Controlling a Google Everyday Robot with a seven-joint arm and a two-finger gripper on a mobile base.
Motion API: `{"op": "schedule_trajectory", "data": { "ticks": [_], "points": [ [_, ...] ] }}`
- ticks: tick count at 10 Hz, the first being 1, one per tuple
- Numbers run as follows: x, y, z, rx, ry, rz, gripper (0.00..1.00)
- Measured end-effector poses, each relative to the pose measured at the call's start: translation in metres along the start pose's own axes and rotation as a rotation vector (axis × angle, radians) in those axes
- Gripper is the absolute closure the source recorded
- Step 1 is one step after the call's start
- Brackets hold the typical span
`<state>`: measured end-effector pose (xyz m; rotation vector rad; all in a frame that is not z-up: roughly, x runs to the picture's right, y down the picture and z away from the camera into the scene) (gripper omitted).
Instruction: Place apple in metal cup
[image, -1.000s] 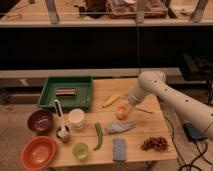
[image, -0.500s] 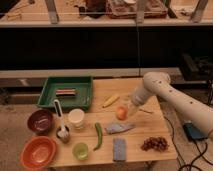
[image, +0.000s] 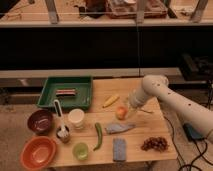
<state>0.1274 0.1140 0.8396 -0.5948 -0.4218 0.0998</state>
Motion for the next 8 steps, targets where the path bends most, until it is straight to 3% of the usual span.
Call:
{"op": "schedule_trajectory", "data": {
  "ticks": [8],
  "points": [
    [-0.006,0.002,0.026,-0.029,0.007,-0.004,0.37]
  ]
}}
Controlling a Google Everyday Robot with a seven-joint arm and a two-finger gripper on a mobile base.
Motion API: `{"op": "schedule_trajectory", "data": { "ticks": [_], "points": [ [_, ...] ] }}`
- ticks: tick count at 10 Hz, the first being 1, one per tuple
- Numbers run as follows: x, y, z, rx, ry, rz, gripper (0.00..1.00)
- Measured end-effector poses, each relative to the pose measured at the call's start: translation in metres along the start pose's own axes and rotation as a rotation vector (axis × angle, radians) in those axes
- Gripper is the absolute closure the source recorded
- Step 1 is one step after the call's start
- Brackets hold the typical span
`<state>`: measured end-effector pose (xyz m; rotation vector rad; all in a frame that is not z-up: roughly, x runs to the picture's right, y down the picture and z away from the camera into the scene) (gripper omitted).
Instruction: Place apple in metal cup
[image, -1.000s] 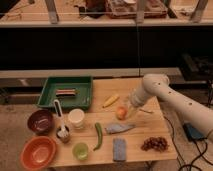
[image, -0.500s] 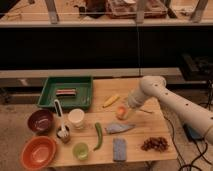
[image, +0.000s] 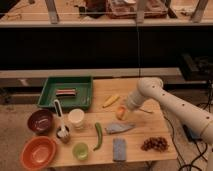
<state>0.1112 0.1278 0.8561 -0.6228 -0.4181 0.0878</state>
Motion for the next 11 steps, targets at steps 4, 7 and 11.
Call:
{"op": "schedule_trajectory", "data": {
  "ticks": [4,7,11],
  "points": [
    [-0.001,-0.001,0.013,-0.016,0.011,-0.006,0.53],
    [0.000,0.002,0.021,-0.038,0.018,-0.031,0.53],
    [-0.033,0.003,-0.029,0.010,-0.036,-0.099,0.53]
  ]
}}
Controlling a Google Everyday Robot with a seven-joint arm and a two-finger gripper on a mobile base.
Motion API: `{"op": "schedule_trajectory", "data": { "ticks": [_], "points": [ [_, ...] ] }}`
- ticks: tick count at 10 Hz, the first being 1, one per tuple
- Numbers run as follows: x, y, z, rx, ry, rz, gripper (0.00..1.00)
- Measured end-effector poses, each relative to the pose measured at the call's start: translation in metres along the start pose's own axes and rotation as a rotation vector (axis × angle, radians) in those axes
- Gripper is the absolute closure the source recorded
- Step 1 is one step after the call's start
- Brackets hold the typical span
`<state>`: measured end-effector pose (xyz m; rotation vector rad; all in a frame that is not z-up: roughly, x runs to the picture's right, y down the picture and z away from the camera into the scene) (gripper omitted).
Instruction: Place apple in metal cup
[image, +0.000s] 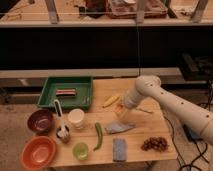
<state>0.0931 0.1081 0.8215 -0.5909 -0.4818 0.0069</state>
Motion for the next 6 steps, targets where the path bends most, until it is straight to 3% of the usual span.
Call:
{"op": "schedule_trajectory", "data": {
  "ticks": [1,3,5,6],
  "points": [
    [-0.022,0.001,-0.023,0.013,-0.029,-0.043,0.53],
    [-0.064,0.009,-0.048,0.015,-0.098,-0.125,0.59],
    [-0.122,0.027,-0.053,-0.020,-0.231,-0.254,0.80],
    [-0.137,0.030,-0.052,-0.028,-0.257,-0.288,0.83]
  ]
}}
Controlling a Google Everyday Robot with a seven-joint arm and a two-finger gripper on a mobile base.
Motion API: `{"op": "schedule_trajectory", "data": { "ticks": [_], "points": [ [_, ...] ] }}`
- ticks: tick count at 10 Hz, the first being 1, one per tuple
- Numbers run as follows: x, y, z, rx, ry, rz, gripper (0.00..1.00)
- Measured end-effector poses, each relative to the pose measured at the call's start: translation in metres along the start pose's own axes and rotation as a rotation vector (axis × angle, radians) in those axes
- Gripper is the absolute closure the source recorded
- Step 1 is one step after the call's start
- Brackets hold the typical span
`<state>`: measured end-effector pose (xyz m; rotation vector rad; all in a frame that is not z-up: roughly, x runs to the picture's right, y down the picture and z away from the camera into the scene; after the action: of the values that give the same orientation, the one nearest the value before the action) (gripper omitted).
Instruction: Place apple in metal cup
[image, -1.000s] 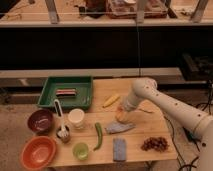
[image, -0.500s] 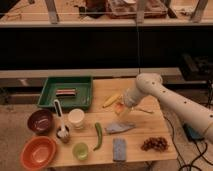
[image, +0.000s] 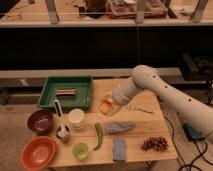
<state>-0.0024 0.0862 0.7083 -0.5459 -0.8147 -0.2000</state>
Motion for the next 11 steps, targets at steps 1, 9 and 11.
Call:
{"op": "schedule_trajectory", "data": {
  "ticks": [1,9,11],
  "points": [
    [-0.003,0.001,0.001,-0.003,-0.007,-0.009,0.84],
    [-0.055,0.003,0.030,-0.035,-0.079,-0.127,0.84],
    [-0.095,-0.004,0.055,-0.050,-0.117,-0.194,0.84]
  ]
}}
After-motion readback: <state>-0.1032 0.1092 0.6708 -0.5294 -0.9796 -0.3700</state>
